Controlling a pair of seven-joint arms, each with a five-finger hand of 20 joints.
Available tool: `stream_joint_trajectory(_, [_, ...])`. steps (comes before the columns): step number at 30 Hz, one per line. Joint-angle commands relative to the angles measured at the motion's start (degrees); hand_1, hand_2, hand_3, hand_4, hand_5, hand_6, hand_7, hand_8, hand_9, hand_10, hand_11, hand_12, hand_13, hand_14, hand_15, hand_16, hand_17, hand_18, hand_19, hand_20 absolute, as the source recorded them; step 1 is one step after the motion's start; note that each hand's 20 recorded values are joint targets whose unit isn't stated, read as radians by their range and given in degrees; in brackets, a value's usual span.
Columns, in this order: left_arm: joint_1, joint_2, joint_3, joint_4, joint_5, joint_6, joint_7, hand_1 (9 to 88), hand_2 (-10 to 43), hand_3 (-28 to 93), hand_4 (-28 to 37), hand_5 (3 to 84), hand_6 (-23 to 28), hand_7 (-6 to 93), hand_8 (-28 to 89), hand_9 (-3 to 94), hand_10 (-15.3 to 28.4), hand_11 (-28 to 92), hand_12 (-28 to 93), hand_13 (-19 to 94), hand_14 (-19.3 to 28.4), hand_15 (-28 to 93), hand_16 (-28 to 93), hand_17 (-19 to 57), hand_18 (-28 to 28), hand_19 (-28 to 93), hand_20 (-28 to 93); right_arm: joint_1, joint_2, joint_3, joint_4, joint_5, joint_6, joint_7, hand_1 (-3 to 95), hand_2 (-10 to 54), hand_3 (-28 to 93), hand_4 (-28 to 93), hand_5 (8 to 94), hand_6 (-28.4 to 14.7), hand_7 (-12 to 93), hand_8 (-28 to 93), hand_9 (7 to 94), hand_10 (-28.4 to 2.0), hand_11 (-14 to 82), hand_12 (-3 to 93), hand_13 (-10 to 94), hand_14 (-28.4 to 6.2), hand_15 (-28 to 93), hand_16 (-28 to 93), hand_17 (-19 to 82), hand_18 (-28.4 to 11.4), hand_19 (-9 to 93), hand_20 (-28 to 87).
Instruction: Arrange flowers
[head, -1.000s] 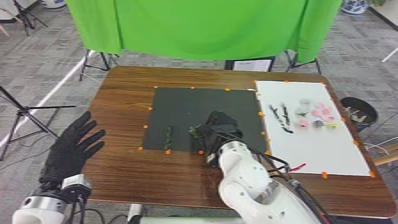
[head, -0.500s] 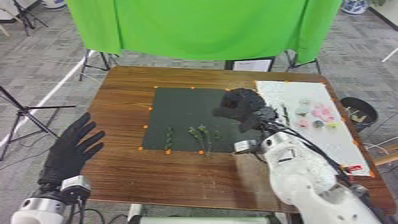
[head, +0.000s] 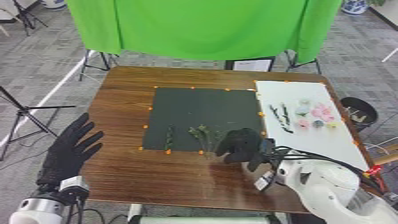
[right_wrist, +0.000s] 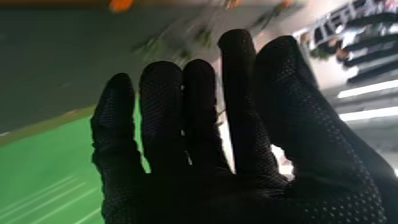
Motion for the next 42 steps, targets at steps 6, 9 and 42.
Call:
stream_joint_trajectory(6, [0.7, -0.60, 0.11, -0.27, 0.07, -0.22, -0.11, 24.6, -3.3, 70, -25.0, 23.0, 2.6, 18.0, -9, 17.7, 10.1, 15, 20, 17, 15.0, 27, 2, -12.4, 23.0, 37, 10, 4.4, -3.0, -5.3, 3.8, -5.4, -1.4, 1.9, 14.4, 16.0, 93, 1, 59.0, 1.2, 26, -15, 39.5, -14.6, 61.1, 51.9, 37, -14.1, 83, 31, 11, -22.7, 67, 55])
stream_joint_trajectory(9, [0.6, -0.60, 0.16, -0.20, 0.03, -0.11, -0.20, 24.6, -3.3, 70, -25.0, 23.0, 2.6, 18.0, -9, 17.7, 10.0, 15, 20, 17, 14.9, 27, 2, -12.5, 23.0, 37, 10, 5.2, -3.2, -6.0, 5.0, -6.6, -0.9, 2.5, 13.9, 16.2, 93, 2, 59.1, 0.8, 26, -14, 39.2, -14.9, 61.7, 50.6, 37, -14.2, 83, 31, 12, -22.7, 67, 55])
stream_joint_trajectory(42, [0.1, -0.84, 0.76, -0.02, -0.03, -0.18, -0.34, 24.7, -3.1, 69, -24.9, 23.0, 2.5, 17.8, -9, 17.7, 10.1, 15, 20, 17, 14.9, 27, 2, -12.4, 23.0, 37, 10, 7.1, -6.2, -7.8, 6.4, -7.5, 2.0, 5.2, 13.4, 14.7, 93, 0, 60.8, -0.8, 27, -14, 42.5, -14.5, 61.0, 51.5, 41, -15.0, 83, 30, 14, -22.5, 69, 55])
